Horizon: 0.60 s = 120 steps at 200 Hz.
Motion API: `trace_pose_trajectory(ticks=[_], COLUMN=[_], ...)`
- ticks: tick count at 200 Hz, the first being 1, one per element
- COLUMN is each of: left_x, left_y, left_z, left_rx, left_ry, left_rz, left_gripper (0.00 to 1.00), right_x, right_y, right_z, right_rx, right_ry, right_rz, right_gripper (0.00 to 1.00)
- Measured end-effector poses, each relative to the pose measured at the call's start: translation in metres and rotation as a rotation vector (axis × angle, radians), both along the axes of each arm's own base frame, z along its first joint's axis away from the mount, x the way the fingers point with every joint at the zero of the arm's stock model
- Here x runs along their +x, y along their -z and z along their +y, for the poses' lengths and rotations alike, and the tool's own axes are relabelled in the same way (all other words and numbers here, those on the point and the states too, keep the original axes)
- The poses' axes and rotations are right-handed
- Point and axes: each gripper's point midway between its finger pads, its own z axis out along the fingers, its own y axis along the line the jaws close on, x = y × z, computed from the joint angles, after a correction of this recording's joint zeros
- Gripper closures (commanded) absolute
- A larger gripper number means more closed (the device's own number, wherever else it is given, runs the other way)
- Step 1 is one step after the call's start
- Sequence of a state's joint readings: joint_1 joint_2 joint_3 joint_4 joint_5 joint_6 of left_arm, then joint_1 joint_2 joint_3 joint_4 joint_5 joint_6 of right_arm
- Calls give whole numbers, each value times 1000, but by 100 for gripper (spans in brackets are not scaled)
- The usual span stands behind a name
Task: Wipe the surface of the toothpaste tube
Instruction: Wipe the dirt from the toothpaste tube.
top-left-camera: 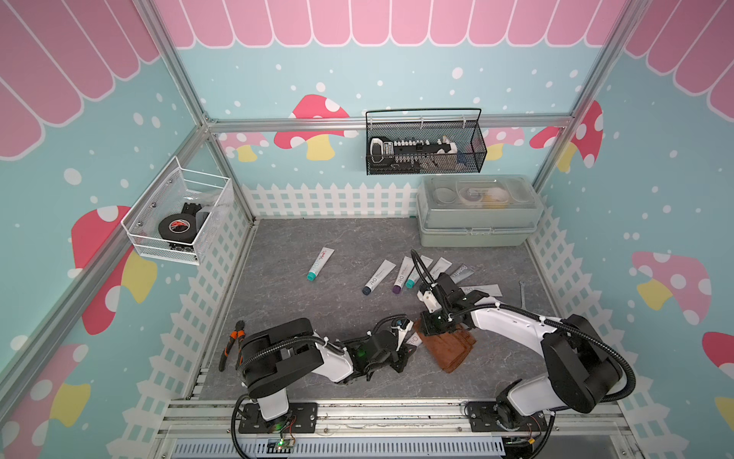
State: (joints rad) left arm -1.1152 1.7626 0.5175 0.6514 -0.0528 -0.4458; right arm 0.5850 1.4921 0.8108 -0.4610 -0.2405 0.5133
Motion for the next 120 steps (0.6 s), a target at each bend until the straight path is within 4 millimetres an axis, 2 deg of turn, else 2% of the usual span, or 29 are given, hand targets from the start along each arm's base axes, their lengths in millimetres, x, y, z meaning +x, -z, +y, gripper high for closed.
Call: trace_pose_trajectory(ticks=[70, 96, 120], left_x=[-4, -4, -4], left_y=[0, 0, 0], left_z=[8, 7, 7], left_rx=[7, 5, 1], left_ry=[-1, -1, 0], left_rz=[3, 1, -1], left_gripper=[74, 74, 74], right_x=[31, 32, 26], right_y=[11, 11, 7], right_z=[-25, -25, -20], right_rx=[-217, -215, -145], right_ry=[67, 67, 57], right_rz=[-104, -110, -101], right_gripper=[94, 93, 93])
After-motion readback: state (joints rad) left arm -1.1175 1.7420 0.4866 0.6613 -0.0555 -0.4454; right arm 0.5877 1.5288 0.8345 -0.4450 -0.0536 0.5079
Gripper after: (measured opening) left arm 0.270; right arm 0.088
